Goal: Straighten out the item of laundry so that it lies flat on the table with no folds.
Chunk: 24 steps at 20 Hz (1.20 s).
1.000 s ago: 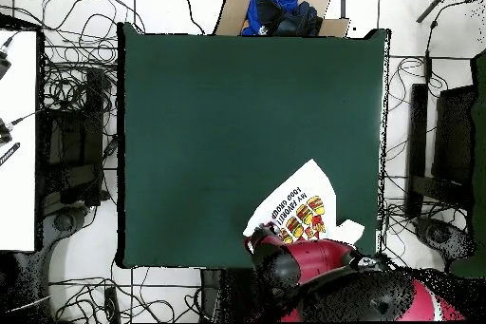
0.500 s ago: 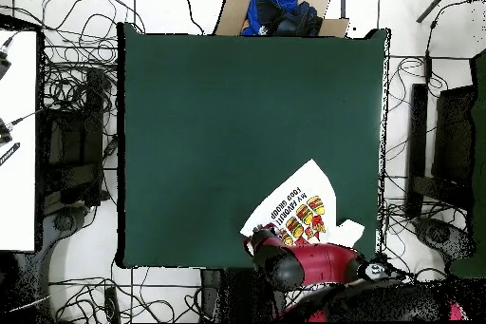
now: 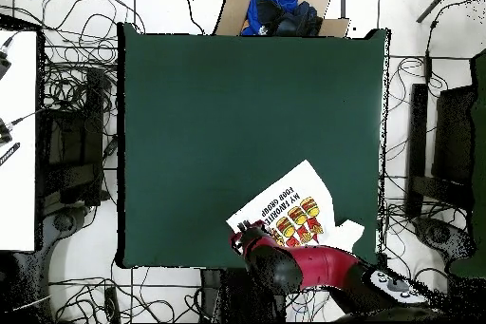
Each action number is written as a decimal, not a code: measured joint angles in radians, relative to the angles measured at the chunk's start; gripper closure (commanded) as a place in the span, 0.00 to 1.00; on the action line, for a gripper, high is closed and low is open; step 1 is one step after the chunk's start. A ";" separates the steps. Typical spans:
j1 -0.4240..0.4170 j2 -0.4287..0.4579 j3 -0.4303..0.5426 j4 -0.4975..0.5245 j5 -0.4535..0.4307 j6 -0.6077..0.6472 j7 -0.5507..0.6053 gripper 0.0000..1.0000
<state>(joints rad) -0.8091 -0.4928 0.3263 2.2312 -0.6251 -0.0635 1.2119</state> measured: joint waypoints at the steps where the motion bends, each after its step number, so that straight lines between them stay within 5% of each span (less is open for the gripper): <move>1: 0.000 -0.003 0.006 0.004 0.003 -0.005 0.000 1.00; 13: 0.000 -0.001 0.072 0.021 0.013 -0.180 0.000 1.00; 24: 0.041 0.009 0.012 0.020 0.020 -0.163 0.000 1.00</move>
<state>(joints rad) -0.7682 -0.4836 0.3378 2.2511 -0.6051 -0.2268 1.2119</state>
